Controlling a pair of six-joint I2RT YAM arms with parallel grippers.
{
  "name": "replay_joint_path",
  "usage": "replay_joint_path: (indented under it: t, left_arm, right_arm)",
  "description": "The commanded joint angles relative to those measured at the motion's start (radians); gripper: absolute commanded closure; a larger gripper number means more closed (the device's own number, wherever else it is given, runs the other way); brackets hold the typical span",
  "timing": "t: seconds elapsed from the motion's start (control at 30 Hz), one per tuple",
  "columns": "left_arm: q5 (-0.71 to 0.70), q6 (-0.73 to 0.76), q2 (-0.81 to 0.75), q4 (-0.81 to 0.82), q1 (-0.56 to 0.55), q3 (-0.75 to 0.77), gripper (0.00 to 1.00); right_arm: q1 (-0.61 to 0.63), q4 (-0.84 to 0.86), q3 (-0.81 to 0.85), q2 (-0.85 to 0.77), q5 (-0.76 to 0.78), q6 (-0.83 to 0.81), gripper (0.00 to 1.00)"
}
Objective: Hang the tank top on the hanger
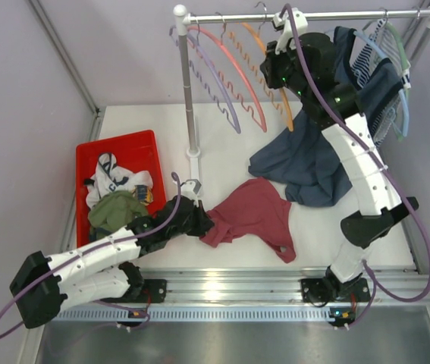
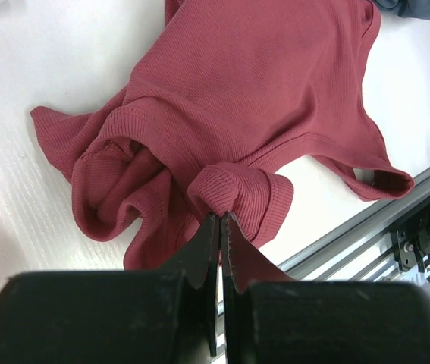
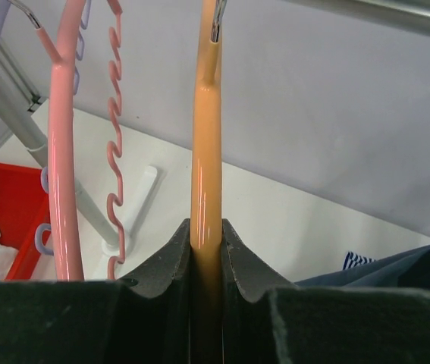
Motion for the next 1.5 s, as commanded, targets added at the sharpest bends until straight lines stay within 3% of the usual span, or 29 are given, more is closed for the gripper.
replay_joint_path:
  t: [0.0, 0.5, 0.73, 1.13, 1.33, 1.47]
  left_arm:
    - [0.012, 0.011, 0.007, 0.017, -0.001, 0.043, 1.00]
    - [0.033, 0.011, 0.009, 0.057, -0.001, 0.042, 1.00]
    - [0.033, -0.014, -0.003, 0.123, -0.001, 0.014, 1.00]
    - [-0.002, -0.017, 0.030, 0.150, 0.051, 0.037, 1.00]
    - [0.047, -0.026, 0.069, 0.202, 0.126, 0.043, 1.00]
    - [0.067, -0.017, 0.086, 0.209, 0.164, 0.062, 1.00]
  right_arm:
    - [-0.005, 0.153, -0.015, -0.096, 0.031, -0.010, 1.00]
    - [-0.005, 0.225, -0.266, -0.328, 0.038, 0.041, 1.00]
    - [-0.005, 0.153, -0.629, -0.627, 0.047, 0.123, 1.00]
    - [-0.003, -0.154, -1.303, -1.277, -0.281, 0.432, 1.00]
    - [-0.002, -0.246, -1.408, -1.400, -0.390, 0.487, 1.00]
    - [-0.002, -0.292, -1.393, -1.420, -0.427, 0.476, 1.00]
